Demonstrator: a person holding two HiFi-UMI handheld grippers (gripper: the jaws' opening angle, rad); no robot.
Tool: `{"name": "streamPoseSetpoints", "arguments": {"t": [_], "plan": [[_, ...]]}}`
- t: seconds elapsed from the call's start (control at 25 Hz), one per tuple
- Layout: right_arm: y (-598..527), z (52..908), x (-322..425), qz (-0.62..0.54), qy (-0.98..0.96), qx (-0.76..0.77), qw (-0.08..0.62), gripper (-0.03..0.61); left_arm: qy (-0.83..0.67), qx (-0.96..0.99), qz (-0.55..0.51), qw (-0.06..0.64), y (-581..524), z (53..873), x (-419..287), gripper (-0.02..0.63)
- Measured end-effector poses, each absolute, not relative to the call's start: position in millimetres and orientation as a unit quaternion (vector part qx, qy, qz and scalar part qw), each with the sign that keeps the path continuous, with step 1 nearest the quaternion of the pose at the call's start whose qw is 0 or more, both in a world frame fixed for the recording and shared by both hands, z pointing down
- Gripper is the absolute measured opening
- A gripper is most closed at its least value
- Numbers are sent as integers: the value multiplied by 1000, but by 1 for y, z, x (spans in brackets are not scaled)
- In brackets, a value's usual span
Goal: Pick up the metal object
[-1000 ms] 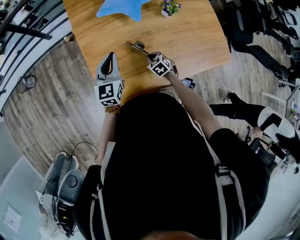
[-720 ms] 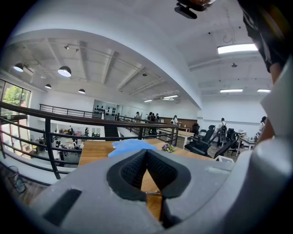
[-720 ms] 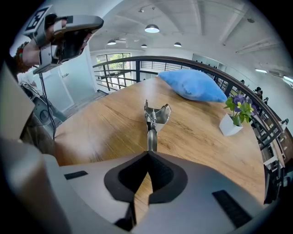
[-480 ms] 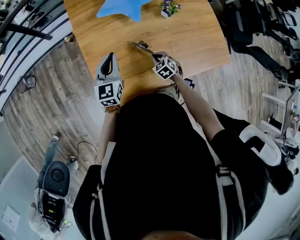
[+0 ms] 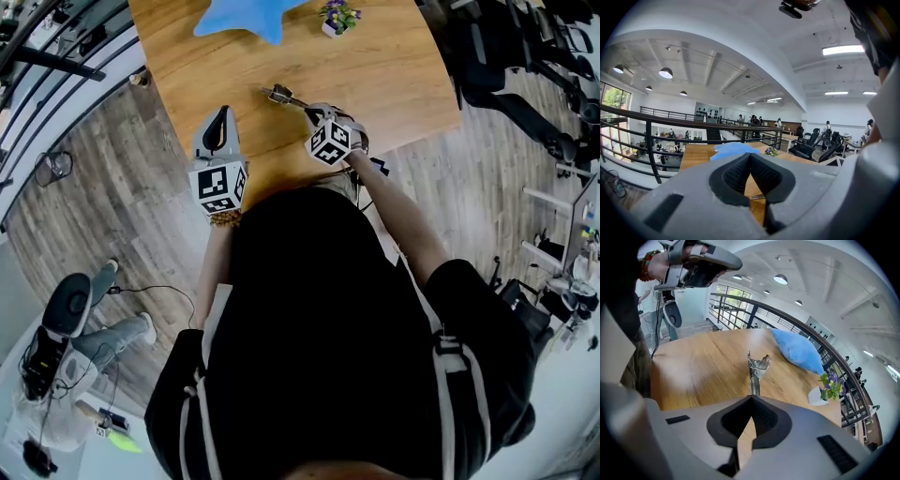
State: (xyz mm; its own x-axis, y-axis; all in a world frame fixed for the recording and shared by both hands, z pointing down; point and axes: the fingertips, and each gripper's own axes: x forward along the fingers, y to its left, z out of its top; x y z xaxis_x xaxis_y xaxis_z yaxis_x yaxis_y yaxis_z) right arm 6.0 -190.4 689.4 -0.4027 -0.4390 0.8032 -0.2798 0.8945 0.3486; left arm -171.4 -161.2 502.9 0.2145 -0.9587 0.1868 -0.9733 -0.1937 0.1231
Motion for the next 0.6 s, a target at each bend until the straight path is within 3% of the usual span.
{"name": "streamPoseSetpoints", "arguments": {"t": [0.6], "plan": [[-184, 639, -15, -121, -857, 207, 457, -5, -625, 772, 34, 107, -157, 500, -170, 8]]}}
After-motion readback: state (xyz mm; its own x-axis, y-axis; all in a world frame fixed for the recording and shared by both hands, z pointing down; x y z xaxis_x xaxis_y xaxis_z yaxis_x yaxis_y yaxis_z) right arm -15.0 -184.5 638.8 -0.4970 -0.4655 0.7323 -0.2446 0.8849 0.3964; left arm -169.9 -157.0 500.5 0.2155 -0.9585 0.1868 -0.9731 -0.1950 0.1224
